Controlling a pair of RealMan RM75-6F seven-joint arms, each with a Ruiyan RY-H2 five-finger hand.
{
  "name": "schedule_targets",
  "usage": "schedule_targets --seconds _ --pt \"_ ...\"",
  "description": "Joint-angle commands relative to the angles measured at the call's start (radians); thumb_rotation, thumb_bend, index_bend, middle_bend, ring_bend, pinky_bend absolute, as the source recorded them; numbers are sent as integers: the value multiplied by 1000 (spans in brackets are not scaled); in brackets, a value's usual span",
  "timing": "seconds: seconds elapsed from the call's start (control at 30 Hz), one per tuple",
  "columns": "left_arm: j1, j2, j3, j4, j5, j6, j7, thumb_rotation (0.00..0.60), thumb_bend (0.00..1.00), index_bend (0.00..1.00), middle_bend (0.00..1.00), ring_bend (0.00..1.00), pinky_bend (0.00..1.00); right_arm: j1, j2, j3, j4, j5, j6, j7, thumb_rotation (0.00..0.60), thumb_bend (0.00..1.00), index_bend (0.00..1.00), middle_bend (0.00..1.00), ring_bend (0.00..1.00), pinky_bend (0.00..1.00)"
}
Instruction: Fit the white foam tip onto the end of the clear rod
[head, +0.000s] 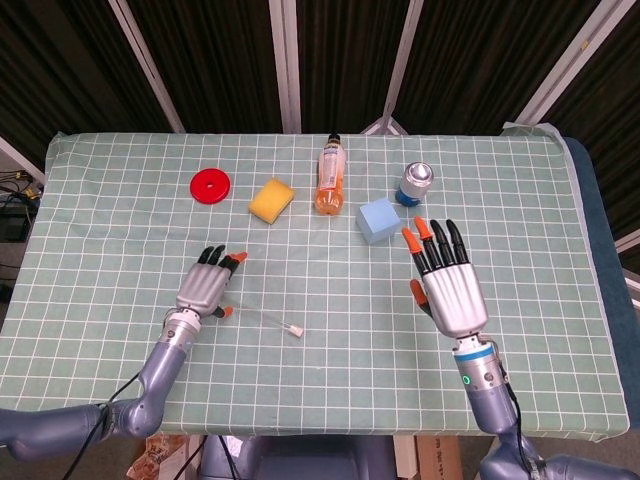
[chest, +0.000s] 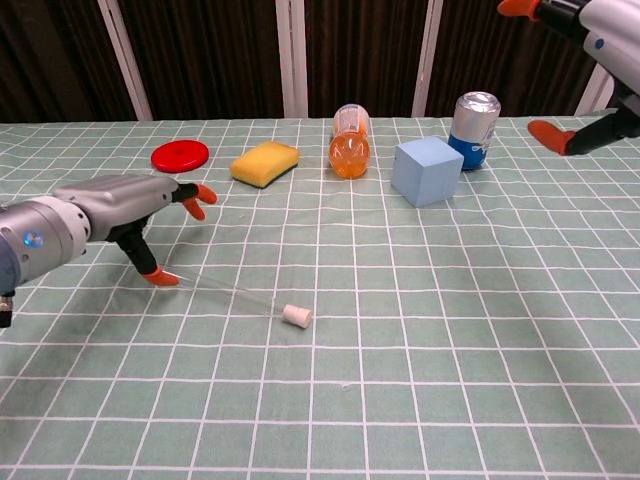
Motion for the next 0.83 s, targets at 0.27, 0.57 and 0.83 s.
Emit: schedule_targets --seconds 0.27,0.57,0.83 --pt "134 195 13 -189 206 183 -204 600 185 84 106 0 0 -107 128 -47 -130 -21 83 66 600 411 0 0 0 0" --pt "339 424 187 -205 492 378 -413 600 170 60 69 0 0 -260 309 -145 -142 62 96 275 600 354 0 0 0 0" --pt "502 504 291 -117 610 524 -599 600 167 34 38 0 0 -366 376 -199 -39 21 161 462 600 354 0 0 0 0"
